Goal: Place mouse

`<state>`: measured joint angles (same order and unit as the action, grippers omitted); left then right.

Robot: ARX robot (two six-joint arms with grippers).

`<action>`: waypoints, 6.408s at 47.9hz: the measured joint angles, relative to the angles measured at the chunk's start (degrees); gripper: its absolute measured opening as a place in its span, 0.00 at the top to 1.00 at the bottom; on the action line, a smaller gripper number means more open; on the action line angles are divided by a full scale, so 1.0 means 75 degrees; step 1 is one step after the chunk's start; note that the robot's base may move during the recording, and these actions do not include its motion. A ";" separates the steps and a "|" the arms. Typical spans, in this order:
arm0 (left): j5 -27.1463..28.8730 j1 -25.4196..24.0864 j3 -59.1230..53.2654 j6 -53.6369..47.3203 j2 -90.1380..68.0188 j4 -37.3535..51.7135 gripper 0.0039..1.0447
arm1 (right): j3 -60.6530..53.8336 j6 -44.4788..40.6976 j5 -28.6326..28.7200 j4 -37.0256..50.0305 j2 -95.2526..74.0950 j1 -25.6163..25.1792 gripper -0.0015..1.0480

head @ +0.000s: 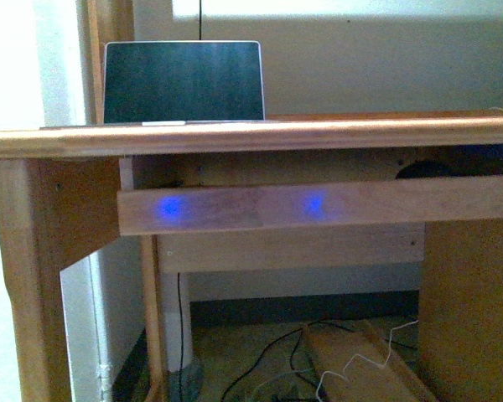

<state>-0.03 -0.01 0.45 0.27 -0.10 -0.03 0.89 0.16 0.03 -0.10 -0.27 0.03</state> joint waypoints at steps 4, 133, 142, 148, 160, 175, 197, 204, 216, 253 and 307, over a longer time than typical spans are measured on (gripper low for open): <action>0.0003 0.0000 0.0000 0.0003 0.0000 0.0000 0.07 | 0.0000 0.0000 -0.0003 0.0000 0.0000 0.0000 0.07; -0.4395 0.1853 0.4616 -0.1877 -1.0966 0.2725 0.07 | 0.0000 0.0000 0.0000 0.0000 0.0000 0.0000 0.07; -0.4033 0.2078 0.3794 0.1192 -0.8929 0.2952 0.07 | 0.0000 0.0000 0.0000 0.0000 0.0003 0.0000 0.07; 0.0210 0.2637 0.2815 0.0743 -0.7769 0.4782 0.25 | 0.0020 0.0096 -0.0248 -0.0093 -0.0055 0.0073 0.07; 0.1746 0.1886 0.1524 0.0134 -0.6607 0.4960 0.66 | 0.1393 0.0664 -0.1993 0.0755 -0.2961 0.0443 0.07; 0.0968 0.1000 0.0679 0.0052 -0.5047 0.4281 0.98 | 0.4444 -0.0545 -0.1411 0.1792 -0.8402 0.0918 0.07; 0.0003 0.0035 -0.0003 0.0041 -0.3217 0.3185 0.98 | 0.5834 -0.1011 -0.2192 0.1003 -1.0561 0.0595 0.07; 0.0003 0.0035 -0.0003 0.0041 -0.2736 0.2754 0.98 | 0.6076 -0.0959 -0.2209 0.0973 -1.0847 0.0609 0.07; 0.0003 0.0035 -0.0003 0.0041 -0.2043 0.2069 0.98 | 0.6505 -0.0796 -0.2282 0.0749 -1.1374 0.0664 0.11; 0.0003 0.0035 0.0000 0.0038 -0.0035 0.0015 0.90 | 1.0212 0.0087 -0.2687 -0.1527 -1.1532 0.1731 0.47; 0.0003 0.0035 0.0000 0.0026 -0.0035 0.0015 0.07 | 0.3194 -0.0743 0.2655 0.1137 -0.7213 -0.1781 0.07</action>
<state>-0.01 0.25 0.45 0.47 -0.36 0.08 24.84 -5.41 19.94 8.43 -54.37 -13.32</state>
